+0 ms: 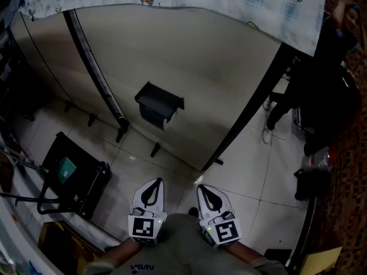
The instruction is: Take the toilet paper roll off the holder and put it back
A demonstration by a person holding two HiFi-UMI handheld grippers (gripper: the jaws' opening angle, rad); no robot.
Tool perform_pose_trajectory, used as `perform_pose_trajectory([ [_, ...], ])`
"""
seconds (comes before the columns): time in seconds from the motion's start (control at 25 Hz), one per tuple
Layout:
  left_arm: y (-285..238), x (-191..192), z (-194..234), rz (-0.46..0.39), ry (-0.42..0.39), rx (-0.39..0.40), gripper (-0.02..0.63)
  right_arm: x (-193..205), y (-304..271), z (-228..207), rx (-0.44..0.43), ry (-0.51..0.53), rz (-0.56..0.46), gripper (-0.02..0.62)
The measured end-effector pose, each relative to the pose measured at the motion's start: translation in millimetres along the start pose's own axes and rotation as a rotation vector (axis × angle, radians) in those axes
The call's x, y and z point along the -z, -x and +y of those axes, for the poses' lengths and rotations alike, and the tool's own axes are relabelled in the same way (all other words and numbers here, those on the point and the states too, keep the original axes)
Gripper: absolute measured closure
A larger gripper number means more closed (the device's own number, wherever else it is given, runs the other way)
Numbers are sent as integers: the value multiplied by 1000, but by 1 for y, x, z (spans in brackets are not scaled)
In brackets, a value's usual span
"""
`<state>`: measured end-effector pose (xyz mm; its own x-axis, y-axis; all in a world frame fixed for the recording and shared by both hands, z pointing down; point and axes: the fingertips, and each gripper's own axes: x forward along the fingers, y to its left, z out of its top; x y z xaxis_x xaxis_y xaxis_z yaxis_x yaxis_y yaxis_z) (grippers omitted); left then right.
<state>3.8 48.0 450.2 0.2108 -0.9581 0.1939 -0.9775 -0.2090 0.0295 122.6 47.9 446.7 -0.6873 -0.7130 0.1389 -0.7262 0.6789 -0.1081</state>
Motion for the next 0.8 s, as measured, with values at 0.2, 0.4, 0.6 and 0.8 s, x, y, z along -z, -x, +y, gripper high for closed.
perform_pose_trajectory([
  [0.2,5,0,-2,-6,10,15,600,-1,3,3,10,-6,-4,595],
  [0.4,7,1,-2,-11,4,39,600,-3,7,7,35,-2,-10,595],
  [0.6,8,1,-3,-19,8,65,600,-5,10,9,64,3,-16,595],
  [0.8,10,1,-4,-9,9,86,598,-5,13,12,84,-2,-14,595],
])
